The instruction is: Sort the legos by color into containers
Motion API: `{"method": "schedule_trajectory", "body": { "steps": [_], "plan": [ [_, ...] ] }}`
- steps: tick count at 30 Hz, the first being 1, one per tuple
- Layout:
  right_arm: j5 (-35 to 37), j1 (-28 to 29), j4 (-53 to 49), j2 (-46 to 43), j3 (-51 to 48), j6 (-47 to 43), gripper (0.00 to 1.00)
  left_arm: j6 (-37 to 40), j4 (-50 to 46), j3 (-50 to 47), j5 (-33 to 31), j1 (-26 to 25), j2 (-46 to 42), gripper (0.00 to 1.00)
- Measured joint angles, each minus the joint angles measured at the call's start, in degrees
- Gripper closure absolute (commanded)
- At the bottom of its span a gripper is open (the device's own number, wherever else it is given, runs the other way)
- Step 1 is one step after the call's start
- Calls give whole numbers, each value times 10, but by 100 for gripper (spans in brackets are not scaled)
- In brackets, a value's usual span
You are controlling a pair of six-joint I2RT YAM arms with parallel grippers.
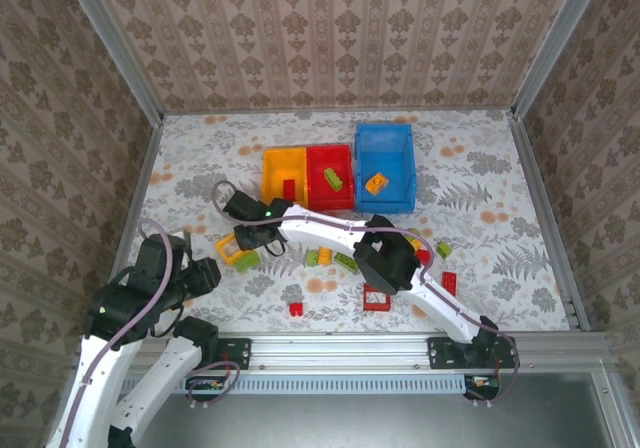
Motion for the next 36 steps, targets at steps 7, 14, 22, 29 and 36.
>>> {"method": "schedule_trajectory", "body": {
  "steps": [7, 14, 22, 29, 36],
  "plan": [
    [8, -2, -16, 13, 29, -14, 79, 3, 0, 0, 0, 0, 2, 56],
    [50, -2, -21, -23, -12, -50, 84, 5, 6, 0, 0, 0, 12, 55],
    [113, -38, -27, -247, -190, -81, 86, 15, 86, 12, 48, -1, 94, 57],
    [165, -193, -30, -431, -297, -99, 86, 29, 213, 88, 67, -70, 250, 57],
    [206, -324, -68, -384, -264, -108, 88, 61, 321, 215, 60, -159, 444, 55]
  ]
}}
